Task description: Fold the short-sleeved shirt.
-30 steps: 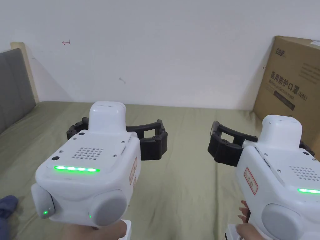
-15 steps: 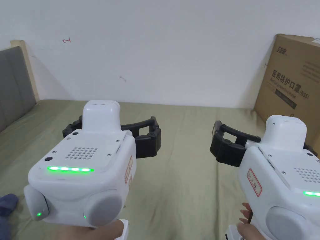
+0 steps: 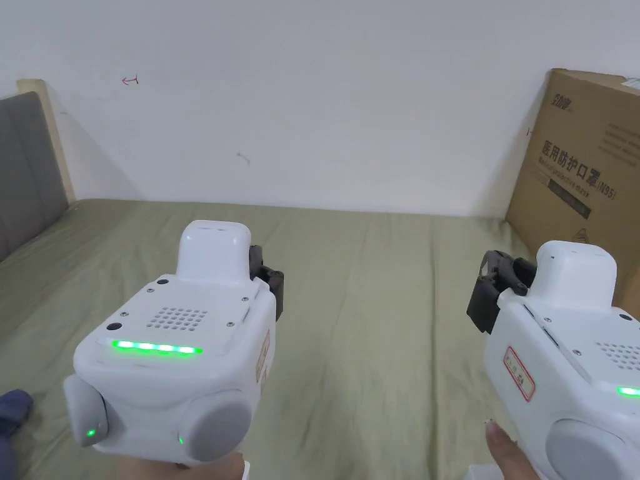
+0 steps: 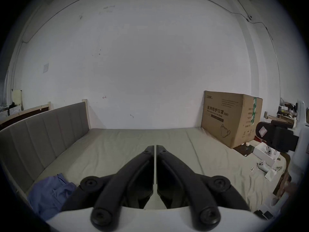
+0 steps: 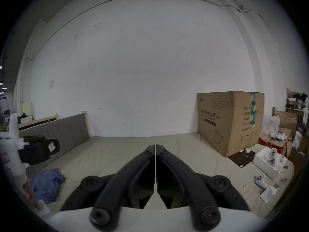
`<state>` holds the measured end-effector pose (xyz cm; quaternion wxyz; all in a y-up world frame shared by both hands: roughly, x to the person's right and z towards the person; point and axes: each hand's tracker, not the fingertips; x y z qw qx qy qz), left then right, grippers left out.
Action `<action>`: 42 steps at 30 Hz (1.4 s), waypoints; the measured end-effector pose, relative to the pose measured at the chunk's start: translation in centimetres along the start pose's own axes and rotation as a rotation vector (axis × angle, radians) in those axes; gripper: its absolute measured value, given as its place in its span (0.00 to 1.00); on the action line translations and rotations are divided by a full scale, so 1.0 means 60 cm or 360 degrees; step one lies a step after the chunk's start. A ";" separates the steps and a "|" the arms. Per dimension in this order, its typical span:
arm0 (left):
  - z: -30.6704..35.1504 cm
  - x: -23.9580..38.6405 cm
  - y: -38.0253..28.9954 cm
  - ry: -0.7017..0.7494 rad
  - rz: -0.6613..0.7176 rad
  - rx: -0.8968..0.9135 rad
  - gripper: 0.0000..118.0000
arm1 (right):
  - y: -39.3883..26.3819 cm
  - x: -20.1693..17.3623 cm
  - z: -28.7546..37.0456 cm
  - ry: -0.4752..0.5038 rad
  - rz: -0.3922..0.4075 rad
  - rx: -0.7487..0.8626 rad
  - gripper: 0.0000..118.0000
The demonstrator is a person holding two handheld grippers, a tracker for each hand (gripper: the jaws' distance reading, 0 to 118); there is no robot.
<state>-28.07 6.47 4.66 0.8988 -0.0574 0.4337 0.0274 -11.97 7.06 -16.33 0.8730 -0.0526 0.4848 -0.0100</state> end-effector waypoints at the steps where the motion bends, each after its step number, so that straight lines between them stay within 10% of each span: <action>1: 0.002 -0.006 -0.001 0.0006 -0.0004 0.0003 0.02 | -0.001 -0.001 0.000 0.0067 -0.0001 -0.0002 0.00; 5: 0.021 -0.068 -0.006 0.0053 0.0019 -0.0015 0.02 | -0.013 -0.060 -0.023 0.0132 0.0130 -0.0039 0.00; 16: 0.217 -0.380 -0.034 0.0965 0.0142 -0.0060 0.00 | -0.047 -0.354 -0.082 0.0973 0.0058 -0.0256 0.00; 23: 0.207 -0.441 -0.063 0.0932 0.0188 -0.0289 0.01 | -0.059 -0.367 -0.093 0.1019 0.0088 -0.0325 0.00; 27: 0.125 -0.538 -0.126 0.0689 0.0635 -0.0840 0.01 | -0.071 -0.335 -0.095 0.0968 0.0187 -0.0384 0.00; 29: 0.085 -0.589 -0.187 0.0571 0.0880 -0.1024 0.14 | -0.079 -0.317 -0.101 0.0911 0.0221 -0.0424 0.00; 32: 0.025 -0.644 -0.275 0.0627 0.1021 -0.1208 0.95 | -0.094 -0.288 -0.110 0.0839 0.0240 -0.0502 0.00; 42: -0.140 -0.688 -0.444 0.0682 0.1102 -0.1485 1.00 | -0.121 -0.242 -0.130 0.0708 0.0308 -0.0662 0.00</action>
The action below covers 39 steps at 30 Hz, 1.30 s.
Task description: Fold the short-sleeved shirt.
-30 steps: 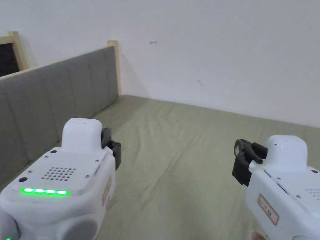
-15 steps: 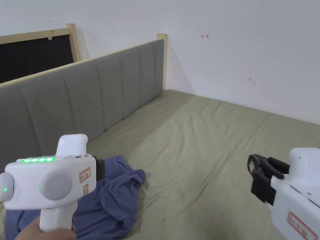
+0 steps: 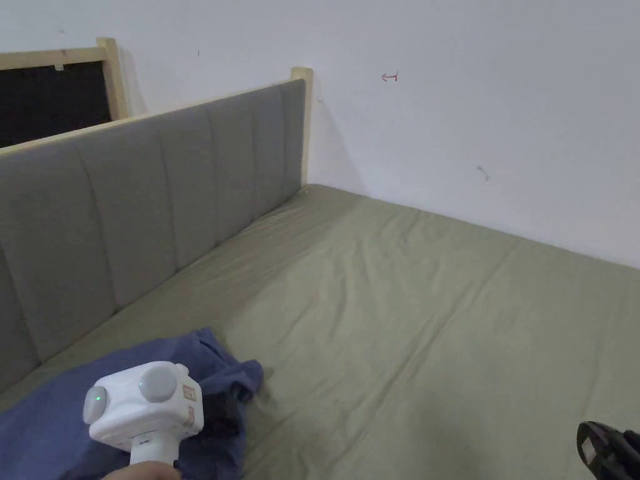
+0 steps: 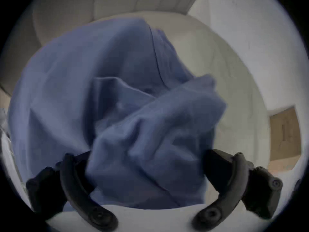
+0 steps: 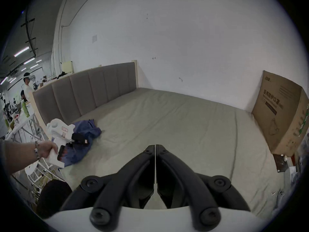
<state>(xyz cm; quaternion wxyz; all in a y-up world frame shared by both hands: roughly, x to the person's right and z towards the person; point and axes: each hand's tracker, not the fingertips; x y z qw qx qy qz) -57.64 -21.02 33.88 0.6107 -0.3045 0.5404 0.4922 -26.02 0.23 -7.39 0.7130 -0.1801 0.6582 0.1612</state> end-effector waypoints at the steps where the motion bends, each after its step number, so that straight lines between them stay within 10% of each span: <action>1: -0.017 0.012 -0.001 0.0075 -0.0123 -0.0006 1.00 | -0.004 0.003 -0.002 -0.0005 0.0008 -0.0015 0.00; 5: 0.000 0.096 -0.029 0.0410 -0.0564 0.0007 0.97 | -0.010 0.010 -0.005 0.0018 -0.0018 -0.0070 0.00; 8: 0.063 0.094 -0.040 0.0189 -0.0499 0.0090 0.48 | -0.013 0.014 -0.005 0.0037 -0.0041 -0.0083 0.00; 9: 0.082 0.089 -0.046 0.0249 -0.0500 0.0162 0.14 | -0.018 0.020 -0.006 0.0039 -0.0044 -0.0082 0.00; 19: 0.321 -0.005 -0.002 0.0107 -0.0388 0.0810 0.12 | -0.022 0.040 0.036 0.0071 -0.0100 -0.0027 0.00; 27: 0.543 0.274 -0.068 -0.0072 -0.1060 0.1234 0.12 | -0.025 0.095 0.126 -0.0012 -0.0220 0.0148 0.00; 30: 0.581 0.380 -0.100 -0.0639 -0.1011 0.1166 0.12 | -0.032 0.126 0.166 -0.0082 -0.0249 0.0204 0.00; 39: 0.660 0.731 -0.192 -0.1224 -0.1236 0.1129 0.11 | -0.064 0.229 0.288 -0.0374 -0.0323 0.0322 0.00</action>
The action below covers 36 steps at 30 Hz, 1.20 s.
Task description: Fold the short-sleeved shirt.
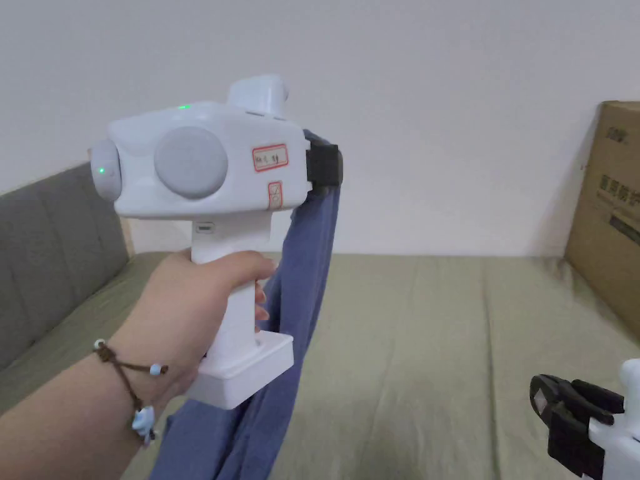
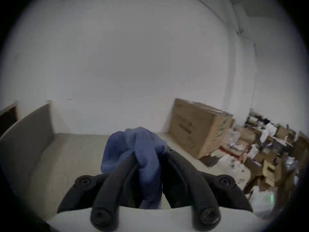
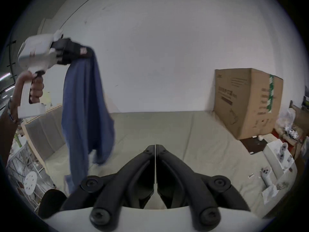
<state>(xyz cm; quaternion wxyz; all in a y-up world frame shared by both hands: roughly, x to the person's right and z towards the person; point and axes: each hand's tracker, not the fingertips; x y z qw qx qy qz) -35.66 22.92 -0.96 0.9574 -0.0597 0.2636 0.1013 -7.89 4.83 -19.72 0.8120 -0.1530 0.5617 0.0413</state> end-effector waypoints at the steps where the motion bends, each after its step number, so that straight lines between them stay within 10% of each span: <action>1: -0.016 0.026 0.011 -0.0064 0.0004 0.0001 0.11 | 0.001 0.012 0.008 -0.0028 -0.0006 0.0011 0.00; 9: -0.152 0.172 -0.018 -0.0511 0.0028 -0.0369 0.11 | -0.002 0.101 0.045 -0.0220 -0.0095 0.0076 0.00; 16: -0.299 0.193 -0.361 -0.0438 0.0174 -0.1416 0.12 | -0.043 0.136 0.037 -0.0287 -0.0173 -0.0023 0.00; 18: -0.317 0.175 -0.458 -0.0376 0.0246 -0.1616 0.31 | -0.056 0.141 0.033 -0.0283 -0.0189 -0.0065 0.00; 21: -0.311 0.135 -0.549 -0.0281 0.0328 -0.1737 0.89 | -0.071 0.144 0.028 -0.0282 -0.0196 -0.0118 0.00; 26: -0.248 0.063 -0.500 -0.0244 0.0622 -0.1483 0.86 | -0.076 0.145 0.019 -0.0286 -0.0201 -0.0152 0.00; 29: -0.155 0.029 -0.403 -0.0068 0.0469 -0.0815 0.83 | -0.067 0.142 0.017 -0.0282 -0.0227 -0.0114 0.00; 31: -0.088 0.010 -0.365 0.0011 0.0359 -0.0535 0.56 | -0.062 0.136 0.017 -0.0283 -0.0233 -0.0078 0.00; 33: -0.029 0.000 -0.354 0.0075 0.0269 -0.0373 0.08 | -0.061 0.130 0.015 -0.0291 -0.0224 -0.0046 0.00; 36: 0.029 -0.019 -0.366 0.0291 0.0235 -0.0298 0.01 | -0.060 0.120 0.014 -0.0311 -0.0205 -0.0005 0.00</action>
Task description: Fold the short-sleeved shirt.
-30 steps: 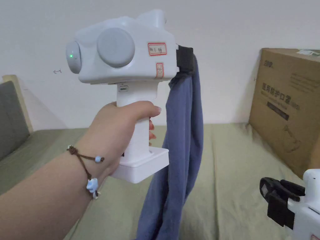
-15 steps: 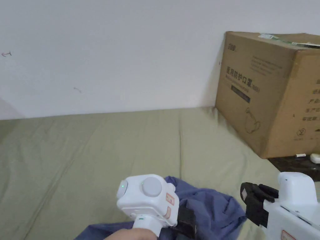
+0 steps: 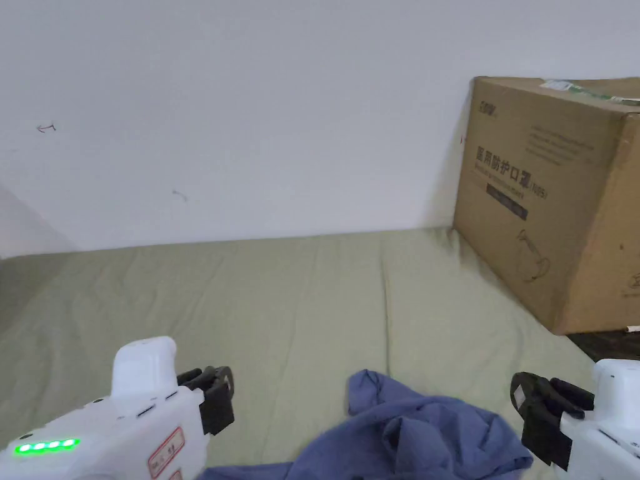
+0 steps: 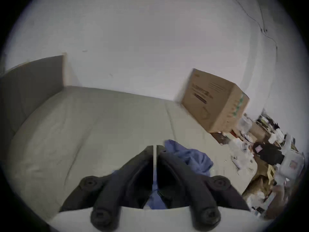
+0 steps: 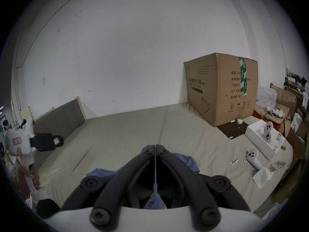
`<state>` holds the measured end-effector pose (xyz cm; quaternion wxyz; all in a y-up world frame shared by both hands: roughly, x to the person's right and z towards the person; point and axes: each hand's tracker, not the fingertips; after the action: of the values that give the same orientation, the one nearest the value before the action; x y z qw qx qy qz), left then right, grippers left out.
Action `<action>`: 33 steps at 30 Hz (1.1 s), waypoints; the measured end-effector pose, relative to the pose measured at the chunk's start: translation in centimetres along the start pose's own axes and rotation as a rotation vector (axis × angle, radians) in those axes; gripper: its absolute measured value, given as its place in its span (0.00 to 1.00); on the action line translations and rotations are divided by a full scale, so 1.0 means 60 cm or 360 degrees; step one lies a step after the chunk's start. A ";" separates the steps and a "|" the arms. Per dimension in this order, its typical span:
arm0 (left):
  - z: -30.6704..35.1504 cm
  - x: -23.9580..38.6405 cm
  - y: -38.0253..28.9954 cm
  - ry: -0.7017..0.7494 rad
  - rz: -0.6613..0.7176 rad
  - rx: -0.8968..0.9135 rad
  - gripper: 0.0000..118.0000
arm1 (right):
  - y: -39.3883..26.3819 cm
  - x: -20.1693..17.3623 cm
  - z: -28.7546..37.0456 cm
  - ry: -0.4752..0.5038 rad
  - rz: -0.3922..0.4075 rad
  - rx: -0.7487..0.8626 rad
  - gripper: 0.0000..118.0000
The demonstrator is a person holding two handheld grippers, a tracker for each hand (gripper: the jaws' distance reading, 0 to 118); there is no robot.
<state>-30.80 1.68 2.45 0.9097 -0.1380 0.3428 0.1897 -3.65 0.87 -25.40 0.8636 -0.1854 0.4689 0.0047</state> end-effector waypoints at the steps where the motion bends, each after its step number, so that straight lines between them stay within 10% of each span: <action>1: 0.008 -0.015 -0.011 0.0026 0.0050 0.0012 0.01 | 0.000 -0.002 -0.001 -0.0001 -0.0002 0.0008 0.00; 9: -0.114 -0.091 -0.069 0.0027 0.0359 -0.0708 0.02 | -0.004 -0.008 -0.013 0.0021 -0.0034 -0.0058 0.00; 10: -0.143 -0.097 -0.085 0.0054 0.0355 -0.0797 0.11 | -0.005 -0.006 -0.013 0.0021 -0.0031 -0.0066 0.00; 12: -0.190 -0.114 -0.109 0.0212 0.0333 -0.0847 0.80 | -0.009 -0.003 -0.016 0.0008 -0.0013 -0.0089 0.00; 13: -0.243 -0.159 -0.134 0.0229 0.0372 -0.0891 0.96 | -0.011 0.000 -0.018 0.0000 -0.0006 -0.0102 0.00; 20: -0.330 -0.215 -0.209 0.0344 0.0558 -0.0982 0.91 | -0.025 0.039 -0.052 -0.0078 0.0005 -0.0203 0.00; 23: -0.326 -0.185 -0.201 0.0320 0.0194 -0.0904 0.10 | -0.030 0.080 -0.119 -0.0048 -0.0089 -0.0326 0.00; 26: -0.292 -0.150 -0.201 0.0318 -0.0185 -0.0878 0.03 | -0.036 0.128 -0.216 -0.0071 -0.0113 -0.0474 0.00; 27: -0.280 -0.159 -0.196 0.0145 0.0014 -0.0832 0.03 | -0.039 0.142 -0.245 -0.0065 -0.0113 -0.0512 0.11; 30: -0.226 -0.149 -0.176 0.0046 0.0290 -0.0811 0.03 | -0.046 0.179 -0.345 -0.0177 -0.0140 -0.0752 0.94; 33: -0.182 -0.155 -0.156 0.0066 0.0302 -0.0710 0.03 | -0.081 0.239 -0.434 -0.0205 -0.0379 -0.1047 0.92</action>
<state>-39.38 -13.17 1.92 0.8276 -0.3064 0.3223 0.3426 -15.78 -14.50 -48.31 0.7800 -0.5062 0.3619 0.0665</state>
